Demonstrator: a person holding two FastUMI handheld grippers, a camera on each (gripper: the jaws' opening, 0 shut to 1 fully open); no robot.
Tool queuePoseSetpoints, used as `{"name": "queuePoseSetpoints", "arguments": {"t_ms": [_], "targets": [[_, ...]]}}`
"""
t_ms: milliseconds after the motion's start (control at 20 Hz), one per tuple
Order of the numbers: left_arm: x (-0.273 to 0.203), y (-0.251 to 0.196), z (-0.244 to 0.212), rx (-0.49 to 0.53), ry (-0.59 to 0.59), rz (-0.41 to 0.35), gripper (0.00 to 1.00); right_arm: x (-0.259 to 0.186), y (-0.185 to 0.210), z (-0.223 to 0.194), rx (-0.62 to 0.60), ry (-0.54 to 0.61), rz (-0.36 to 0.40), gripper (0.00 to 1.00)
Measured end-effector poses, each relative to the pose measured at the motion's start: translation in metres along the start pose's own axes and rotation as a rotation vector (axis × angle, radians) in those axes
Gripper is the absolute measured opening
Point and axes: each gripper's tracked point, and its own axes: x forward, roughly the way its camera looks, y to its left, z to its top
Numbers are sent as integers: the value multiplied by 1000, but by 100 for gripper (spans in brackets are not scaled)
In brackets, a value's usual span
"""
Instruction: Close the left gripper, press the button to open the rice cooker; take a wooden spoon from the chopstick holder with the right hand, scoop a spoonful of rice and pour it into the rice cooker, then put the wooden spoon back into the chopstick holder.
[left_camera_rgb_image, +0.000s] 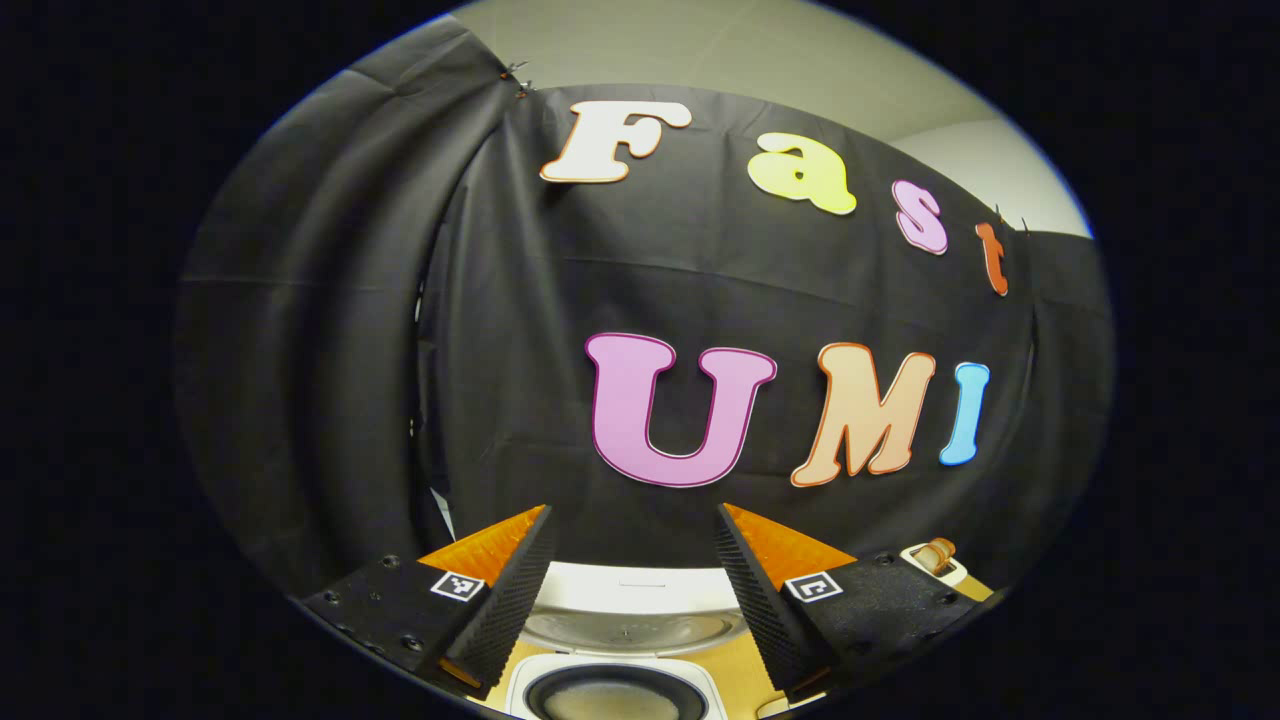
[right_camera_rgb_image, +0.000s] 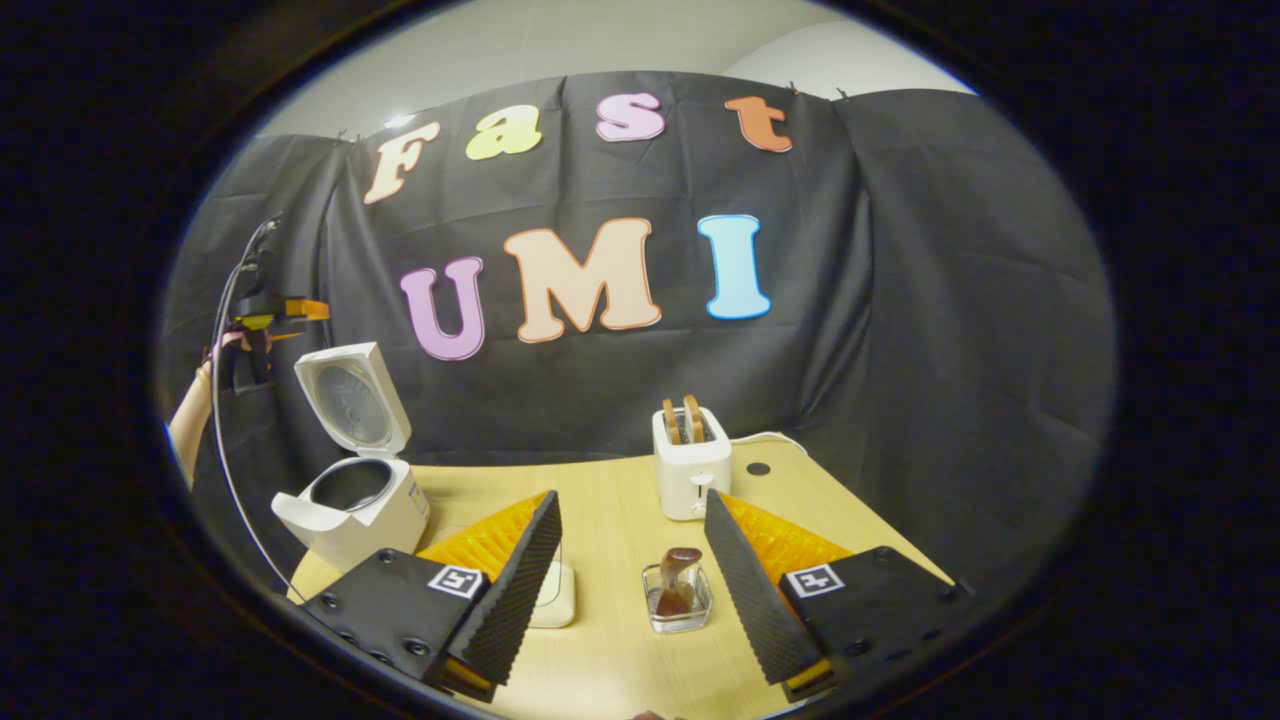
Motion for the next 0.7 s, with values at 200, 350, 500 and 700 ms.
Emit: {"name": "queuePoseSetpoints", "arguments": {"t_ms": [200, 350, 500, 700], "targets": [[43, 4, -13, 42, 63, 21, 92, -12, 10, 4, 5, 5, 2, 96], [55, 7, -30, 58, 109, 35, 93, -16, 8, 6, 2, 1, -4, 96], [59, 10, -49, 50, 164, 48, 93, -18, 6, 5, 5, 9, -5, 93], [58, 20, -58, 69, 175, 80, 90, -19, 1, -2, 19, 28, -6, 96]]}}
